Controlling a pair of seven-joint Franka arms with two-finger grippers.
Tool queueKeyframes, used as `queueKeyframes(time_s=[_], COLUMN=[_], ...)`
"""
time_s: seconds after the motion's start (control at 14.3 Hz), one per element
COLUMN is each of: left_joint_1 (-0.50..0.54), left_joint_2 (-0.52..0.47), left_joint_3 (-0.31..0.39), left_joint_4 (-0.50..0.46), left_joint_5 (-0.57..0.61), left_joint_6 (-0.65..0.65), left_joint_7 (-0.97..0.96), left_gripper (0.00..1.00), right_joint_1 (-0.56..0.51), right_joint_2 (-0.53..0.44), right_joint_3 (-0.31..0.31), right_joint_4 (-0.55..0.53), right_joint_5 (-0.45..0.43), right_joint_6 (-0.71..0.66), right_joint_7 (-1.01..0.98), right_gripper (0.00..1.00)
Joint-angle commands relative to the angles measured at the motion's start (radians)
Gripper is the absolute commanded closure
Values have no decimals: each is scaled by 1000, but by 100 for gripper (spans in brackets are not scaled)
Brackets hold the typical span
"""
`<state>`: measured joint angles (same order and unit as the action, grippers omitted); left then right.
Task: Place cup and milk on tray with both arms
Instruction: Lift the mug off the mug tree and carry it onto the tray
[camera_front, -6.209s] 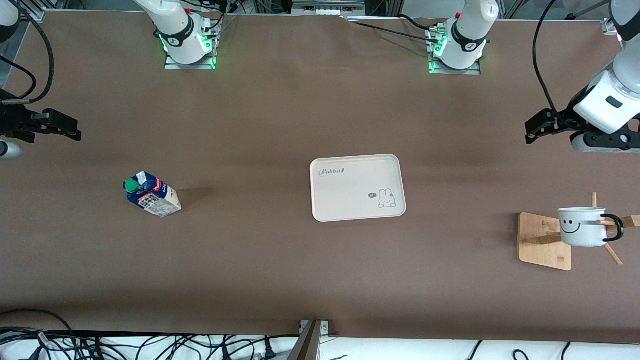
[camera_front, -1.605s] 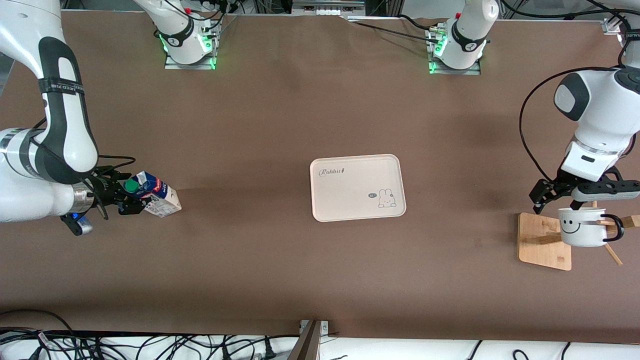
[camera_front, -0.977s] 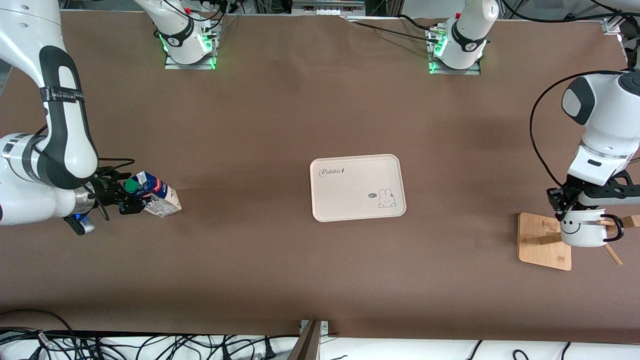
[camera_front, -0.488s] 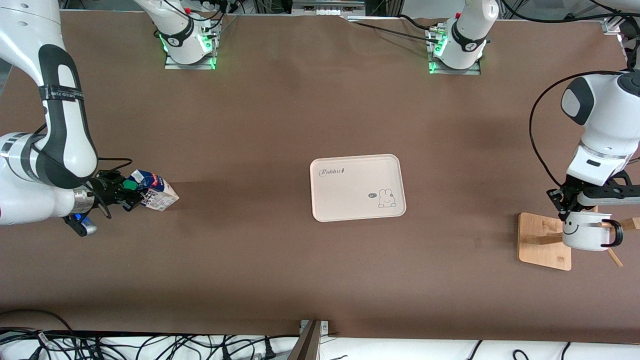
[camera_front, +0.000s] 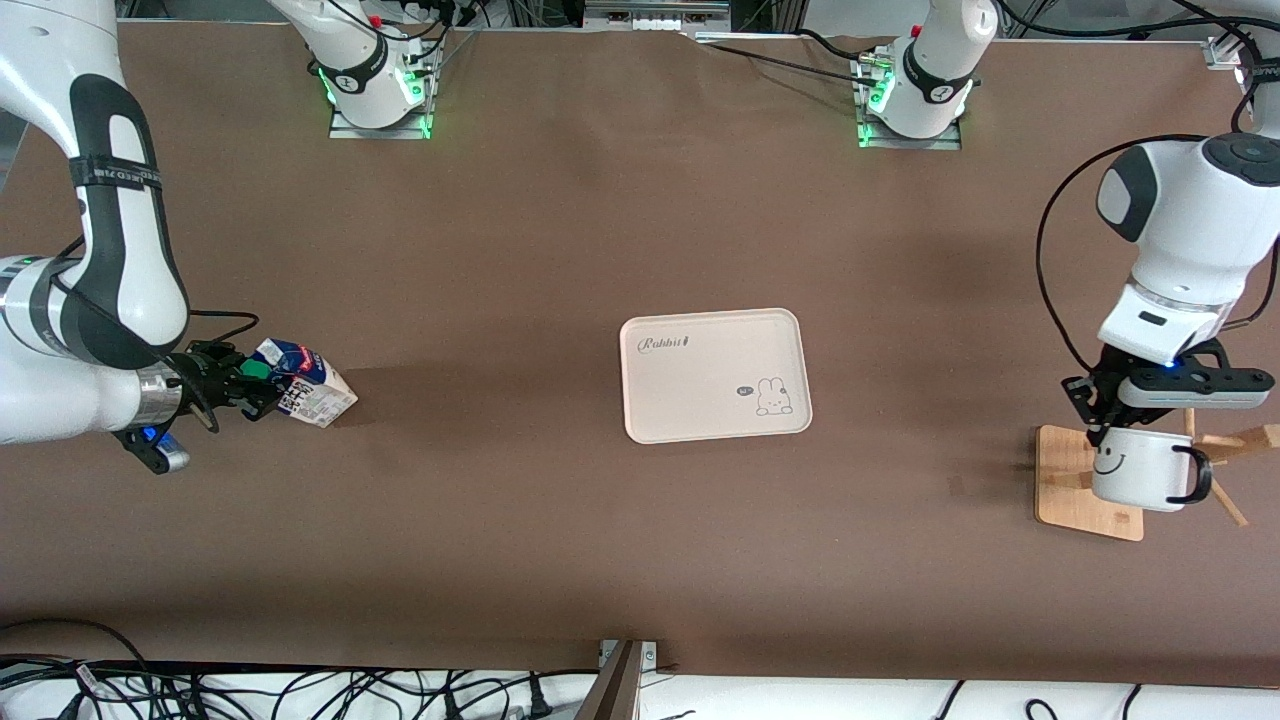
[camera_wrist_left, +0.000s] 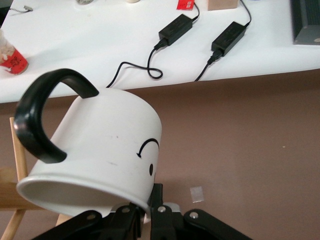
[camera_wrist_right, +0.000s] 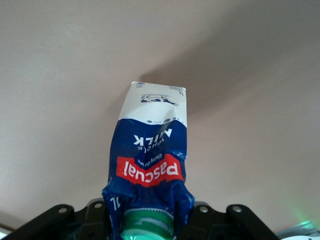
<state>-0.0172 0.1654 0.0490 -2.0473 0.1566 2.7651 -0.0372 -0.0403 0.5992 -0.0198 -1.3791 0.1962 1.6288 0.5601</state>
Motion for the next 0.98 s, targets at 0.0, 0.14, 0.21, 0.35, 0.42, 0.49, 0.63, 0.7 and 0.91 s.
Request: queueKeyframes(time_s=[0.0,0.14,0.21,0.35,0.42,0.49,0.63,0.7,0.91], left_joint_1=[-13,-39,-61,-113,-133,-151,-185,-200,-263], left_joint_2=[-13,-14,-10,14,31,55,113,153,285], left_joint_3=[-46,-67,-70,-84,-93,-100,-106,-106,-104], left_joint_4=[22,27,41,96,117,139,174,209,340], left_joint_5=[6,6,6,4,-24,-99,-269,-328,-432], left_joint_6=[-9,-36,-79,-223,-290,-332,-410,-464,-603], left_joint_7=[-48,-59,-59,-64,-67,-75,-76,-75,-78], left_gripper=[100,100,100,100,100,100,100,100,100], right_joint_1=[-1,0,2,11,34,68,135,161,227], right_joint_2=[-30,-71,-88,-102,-104,-107,-111,-111,-114], right_joint_3=[4,11,20,59,61,61,60,60,61], right_joint_4=[21,25,26,54,70,84,100,100,149], right_joint_5=[11,12,12,-3,-29,-46,-53,-55,-55], right_joint_6=[-14,-12,-7,-10,-10,-10,-14,-12,-4], right_joint_7=[-57,-118,-149,-183,-184,-187,-193,-193,-216], right_gripper=[62,60,60,60,60,60,60,60,60])
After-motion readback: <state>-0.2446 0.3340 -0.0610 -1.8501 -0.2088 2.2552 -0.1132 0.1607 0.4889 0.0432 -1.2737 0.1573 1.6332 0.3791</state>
